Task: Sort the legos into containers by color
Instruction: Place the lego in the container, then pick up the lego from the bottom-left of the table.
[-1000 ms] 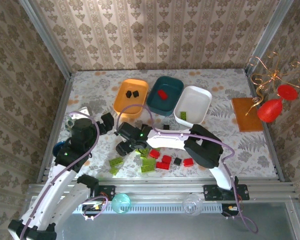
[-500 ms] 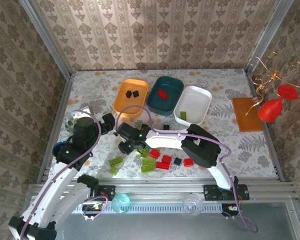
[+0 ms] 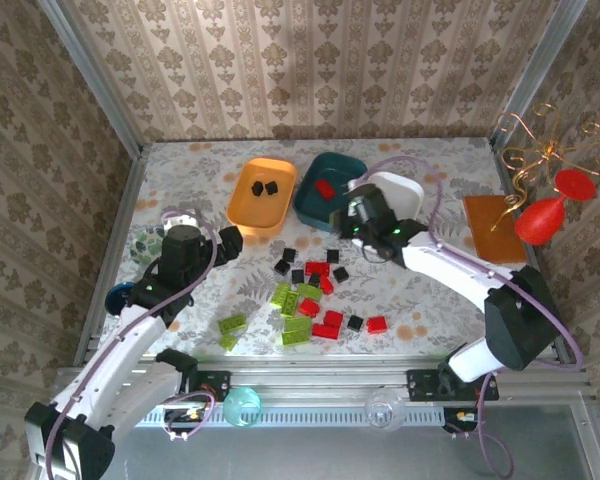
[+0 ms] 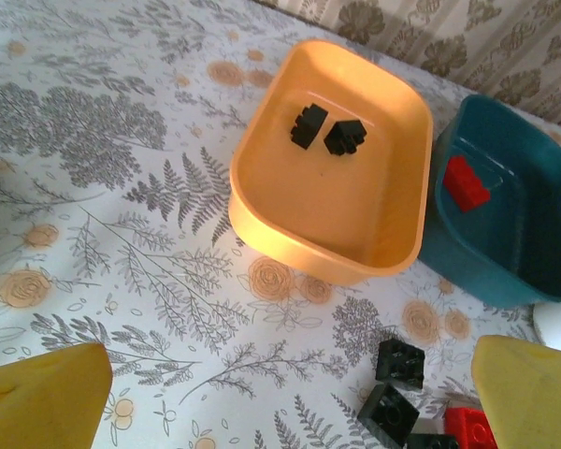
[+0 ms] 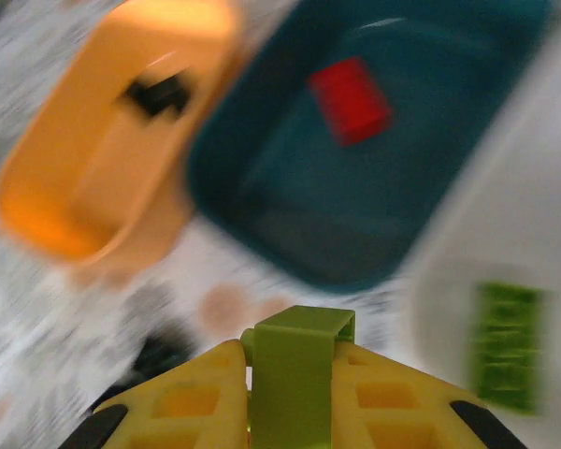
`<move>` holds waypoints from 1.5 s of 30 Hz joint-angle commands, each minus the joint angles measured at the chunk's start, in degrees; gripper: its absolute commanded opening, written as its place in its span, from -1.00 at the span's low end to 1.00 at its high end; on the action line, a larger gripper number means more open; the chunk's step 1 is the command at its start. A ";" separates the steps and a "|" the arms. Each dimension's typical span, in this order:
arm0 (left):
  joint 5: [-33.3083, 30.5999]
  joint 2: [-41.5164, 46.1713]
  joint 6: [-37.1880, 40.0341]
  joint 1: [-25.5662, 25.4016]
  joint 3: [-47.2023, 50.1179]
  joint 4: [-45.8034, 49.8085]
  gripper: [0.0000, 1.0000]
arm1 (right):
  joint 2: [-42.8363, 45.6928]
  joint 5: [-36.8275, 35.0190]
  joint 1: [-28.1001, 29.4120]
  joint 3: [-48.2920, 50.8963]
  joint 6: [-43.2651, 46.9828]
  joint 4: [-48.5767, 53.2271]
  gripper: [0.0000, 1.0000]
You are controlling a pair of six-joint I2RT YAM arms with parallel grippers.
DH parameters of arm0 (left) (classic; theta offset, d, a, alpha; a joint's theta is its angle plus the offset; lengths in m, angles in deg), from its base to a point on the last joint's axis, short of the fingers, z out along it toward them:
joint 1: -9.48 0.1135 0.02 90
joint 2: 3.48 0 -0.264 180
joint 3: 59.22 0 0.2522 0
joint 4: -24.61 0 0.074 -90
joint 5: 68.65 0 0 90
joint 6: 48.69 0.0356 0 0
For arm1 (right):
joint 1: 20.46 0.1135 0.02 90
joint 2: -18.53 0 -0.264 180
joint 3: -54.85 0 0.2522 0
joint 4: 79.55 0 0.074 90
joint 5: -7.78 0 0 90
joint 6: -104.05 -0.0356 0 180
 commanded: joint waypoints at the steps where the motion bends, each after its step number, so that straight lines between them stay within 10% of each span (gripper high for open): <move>1: 2.79 -1.52 -0.69 -0.48 0.62 -2.16 1.00 | -1.89 -4.78 -6.30 0.68 -4.83 5.78 -0.60; 12: 5.04 -7.06 0.43 -4.37 -0.50 2.07 1.00 | -22.10 -9.58 -15.47 -21.61 -2.36 18.65 -0.52; 17: 3.56 -6.78 -0.21 -6.78 0.02 6.10 1.00 | -25.70 -8.14 -15.89 -27.71 -0.27 20.78 0.08; 22: 0.42 -6.59 -2.84 -11.05 0.65 11.67 1.00 | -20.81 -6.36 -14.81 -24.89 -0.21 18.51 0.39; 45: -5.38 -9.23 -15.90 -24.45 9.26 24.22 0.93 | -5.72 -6.43 -8.29 -5.36 -3.47 11.56 0.47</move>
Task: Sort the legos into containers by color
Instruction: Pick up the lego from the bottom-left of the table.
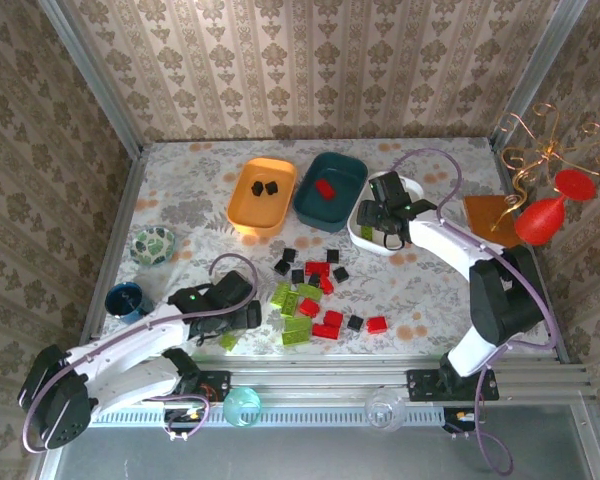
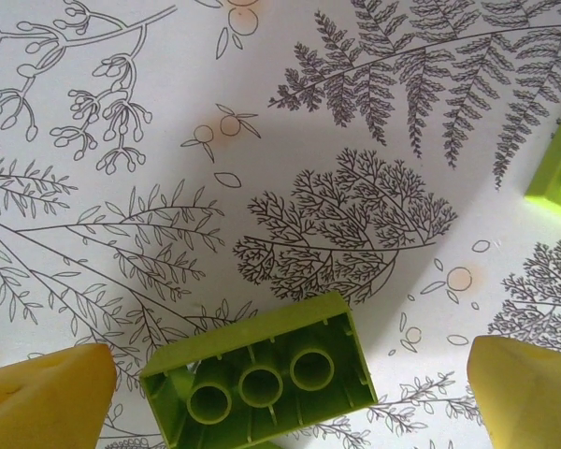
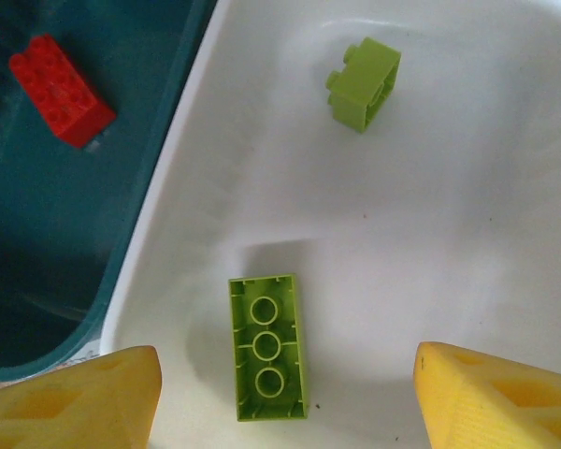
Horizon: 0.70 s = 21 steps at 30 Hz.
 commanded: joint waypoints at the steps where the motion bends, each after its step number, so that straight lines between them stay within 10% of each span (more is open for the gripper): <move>1: -2.38 -1.84 -0.82 -0.73 0.67 0.37 0.92 | 2.19 -0.95 0.14 0.48 -0.37 -0.30 0.47; 21: -0.58 -10.73 1.43 -1.49 1.87 -7.75 0.44 | 3.55 -2.31 -0.12 1.50 -0.29 -0.29 0.48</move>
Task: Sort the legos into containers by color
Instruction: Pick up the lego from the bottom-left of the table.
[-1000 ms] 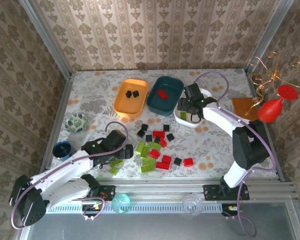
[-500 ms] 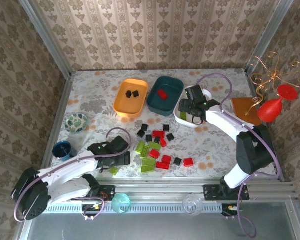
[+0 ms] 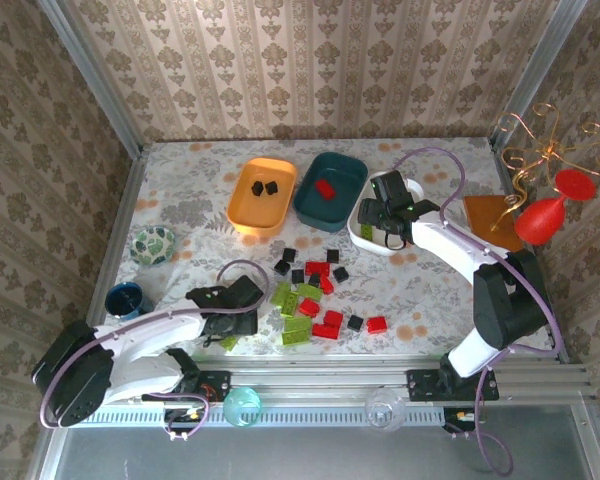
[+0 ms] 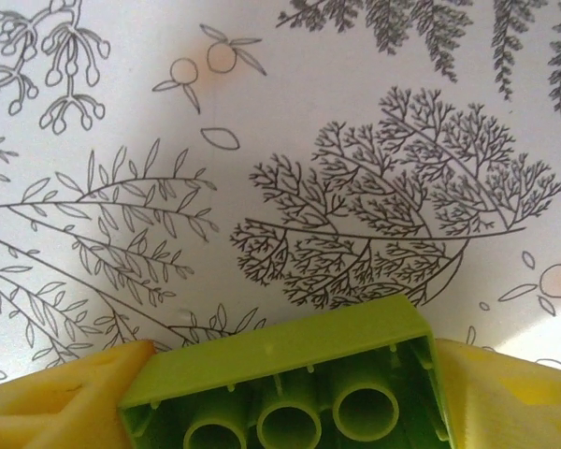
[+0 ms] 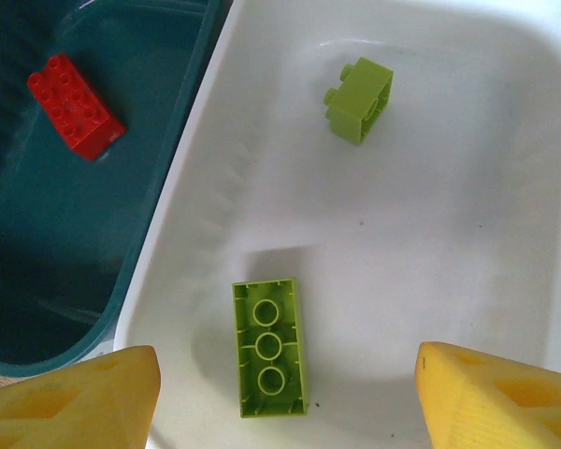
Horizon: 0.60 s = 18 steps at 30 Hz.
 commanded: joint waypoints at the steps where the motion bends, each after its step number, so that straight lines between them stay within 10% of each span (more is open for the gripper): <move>1: -0.84 -2.17 2.26 -0.08 -0.66 -3.37 0.41 | 2.52 -1.83 -0.10 1.21 -0.30 -0.28 0.48; 18: 0.75 -8.89 13.97 1.10 -18.60 -8.25 0.15 | 8.90 -2.96 -0.12 5.20 -1.69 -0.54 0.48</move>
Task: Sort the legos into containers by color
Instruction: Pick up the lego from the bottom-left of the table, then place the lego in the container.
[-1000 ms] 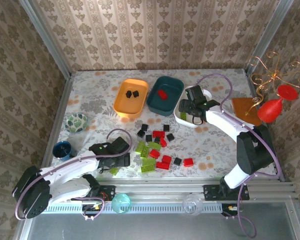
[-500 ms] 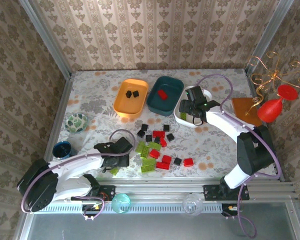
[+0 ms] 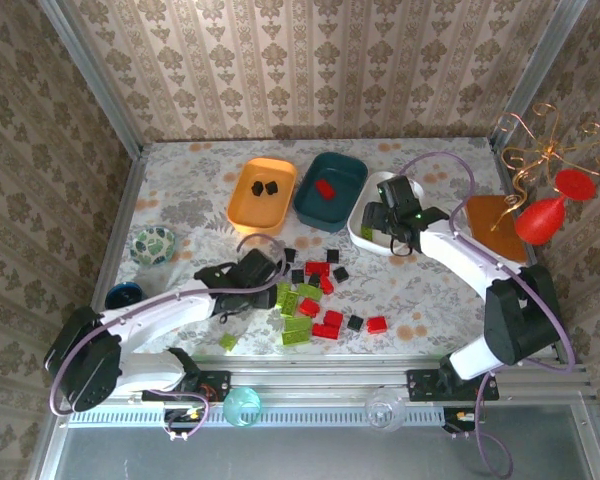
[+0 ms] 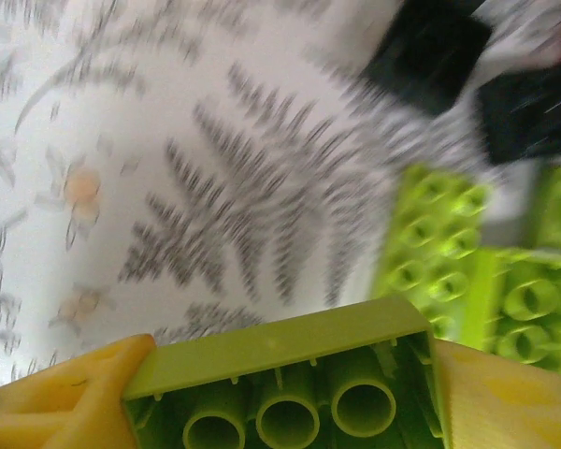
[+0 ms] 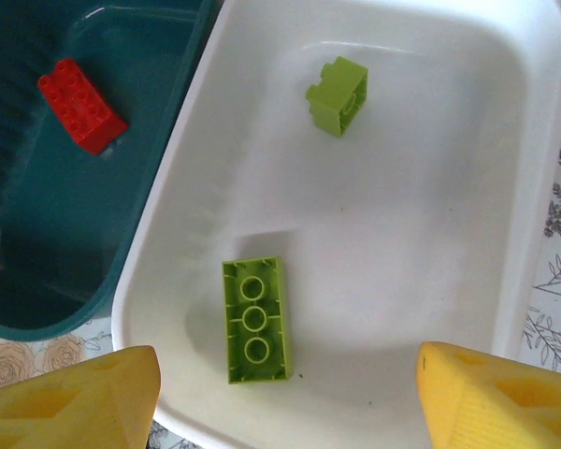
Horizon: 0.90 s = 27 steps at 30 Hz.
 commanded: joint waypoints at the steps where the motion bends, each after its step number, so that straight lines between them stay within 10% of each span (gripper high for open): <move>1: 1.29 -4.40 5.30 0.21 -6.89 -3.69 0.14 | 3.35 -2.91 -0.16 1.24 -1.81 -0.48 0.48; 12: 9.23 -35.02 14.75 -0.53 -43.41 -9.85 0.12 | 17.41 -9.45 -0.63 7.40 -5.39 1.47 0.48; 27: 14.66 -69.81 15.48 -0.86 -92.06 4.74 0.28 | 30.01 -10.84 -0.62 12.71 -6.63 3.42 0.48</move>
